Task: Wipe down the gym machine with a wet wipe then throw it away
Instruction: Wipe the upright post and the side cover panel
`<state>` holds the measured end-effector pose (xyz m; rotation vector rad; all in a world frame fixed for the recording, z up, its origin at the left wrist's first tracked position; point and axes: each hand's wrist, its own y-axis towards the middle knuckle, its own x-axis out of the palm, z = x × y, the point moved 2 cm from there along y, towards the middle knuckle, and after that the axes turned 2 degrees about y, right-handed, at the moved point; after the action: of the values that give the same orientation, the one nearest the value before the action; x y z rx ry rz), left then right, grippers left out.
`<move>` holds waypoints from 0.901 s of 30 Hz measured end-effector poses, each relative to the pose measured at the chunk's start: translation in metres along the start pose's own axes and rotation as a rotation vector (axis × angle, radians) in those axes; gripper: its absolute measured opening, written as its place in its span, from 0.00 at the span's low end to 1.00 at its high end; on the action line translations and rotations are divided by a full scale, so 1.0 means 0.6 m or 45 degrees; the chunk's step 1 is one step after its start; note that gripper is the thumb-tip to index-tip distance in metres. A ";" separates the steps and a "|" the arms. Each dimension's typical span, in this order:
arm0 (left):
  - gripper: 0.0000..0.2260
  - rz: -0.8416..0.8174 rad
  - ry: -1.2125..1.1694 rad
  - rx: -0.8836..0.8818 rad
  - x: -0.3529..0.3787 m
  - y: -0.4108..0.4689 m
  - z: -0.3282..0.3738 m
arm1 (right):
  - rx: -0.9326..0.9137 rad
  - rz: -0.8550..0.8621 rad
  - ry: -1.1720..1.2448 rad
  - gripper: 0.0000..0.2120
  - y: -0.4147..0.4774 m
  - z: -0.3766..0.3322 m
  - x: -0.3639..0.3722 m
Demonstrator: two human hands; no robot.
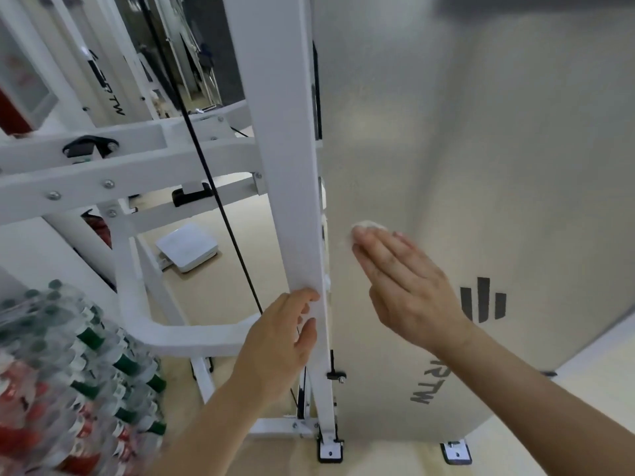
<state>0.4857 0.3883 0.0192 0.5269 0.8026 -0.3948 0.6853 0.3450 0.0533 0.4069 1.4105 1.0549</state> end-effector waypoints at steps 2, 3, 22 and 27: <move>0.11 0.091 0.026 0.052 0.008 0.004 0.002 | 0.097 0.030 0.024 0.26 0.004 -0.009 0.012; 0.10 0.141 0.033 0.073 0.010 0.007 0.002 | 0.093 -0.026 -0.021 0.28 -0.008 -0.022 0.028; 0.11 0.780 0.080 0.640 0.265 -0.018 -0.099 | 0.196 0.133 -0.217 0.26 -0.257 -0.090 0.236; 0.18 0.766 0.413 0.969 0.355 -0.028 -0.150 | 0.295 0.461 -0.355 0.18 -0.331 -0.029 0.220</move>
<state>0.5610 0.3984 -0.2000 1.5281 0.7420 -0.0344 0.7164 0.3398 -0.1838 0.9694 1.2356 1.0740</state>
